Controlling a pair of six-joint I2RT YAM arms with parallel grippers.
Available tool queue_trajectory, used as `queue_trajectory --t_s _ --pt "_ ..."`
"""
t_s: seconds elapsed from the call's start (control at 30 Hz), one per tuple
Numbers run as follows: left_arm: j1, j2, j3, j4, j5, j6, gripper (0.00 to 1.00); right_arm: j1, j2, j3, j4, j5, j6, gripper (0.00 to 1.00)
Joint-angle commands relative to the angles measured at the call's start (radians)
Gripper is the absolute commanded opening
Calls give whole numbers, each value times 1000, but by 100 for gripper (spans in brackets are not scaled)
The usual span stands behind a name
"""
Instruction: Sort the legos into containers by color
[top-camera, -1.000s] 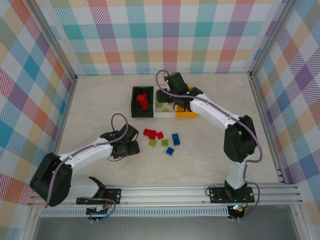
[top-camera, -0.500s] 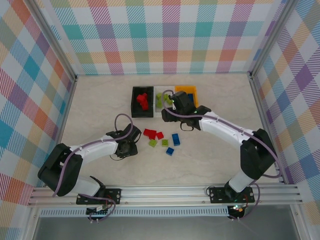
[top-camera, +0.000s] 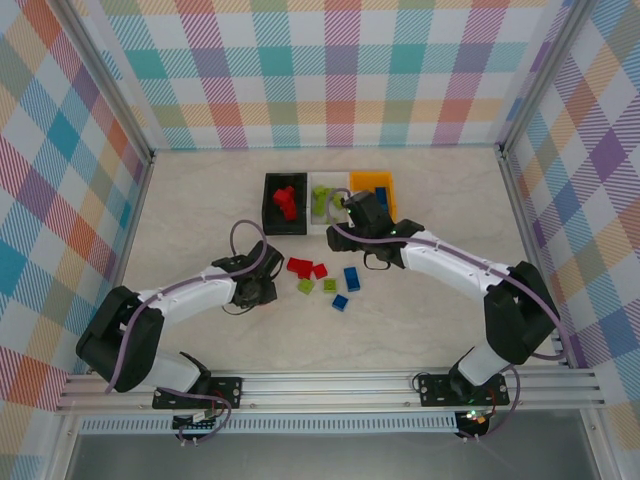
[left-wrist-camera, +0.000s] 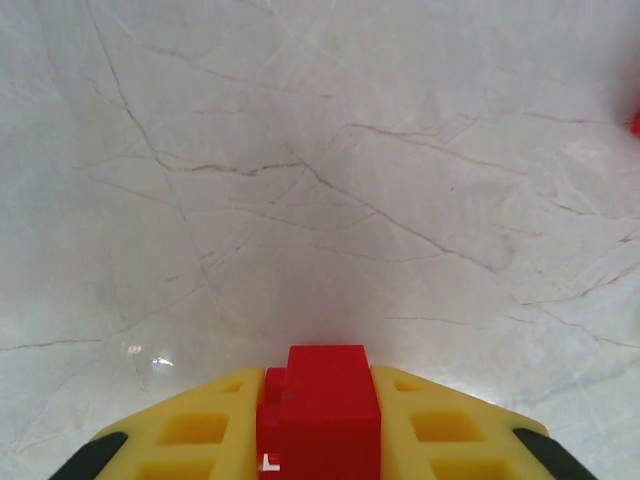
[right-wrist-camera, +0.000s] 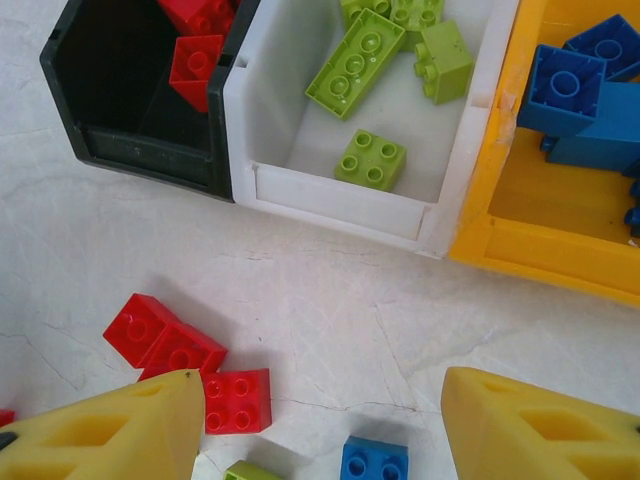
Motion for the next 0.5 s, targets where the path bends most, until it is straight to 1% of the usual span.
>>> queue_trajectory --t_s 0.0,0.1,0.23,0.3,0.37,0.47 --pt "7 -49 67 -52 -20 8 22 9 -40 -26 26 17 22 64" --pt "10 -48 168 -78 -60 19 21 9 -69 -54 31 31 32 64" --pt "34 38 357 -53 -136 34 20 9 -96 -89 26 45 44 64" --pt "42 135 478 -45 -227 60 20 9 -105 -106 22 48 50 64" --pt "52 246 599 -57 -295 79 19 8 -112 -118 13 55 57 64" --pt "80 409 768 -75 -318 89 19 9 -127 -142 3 50 61 64"
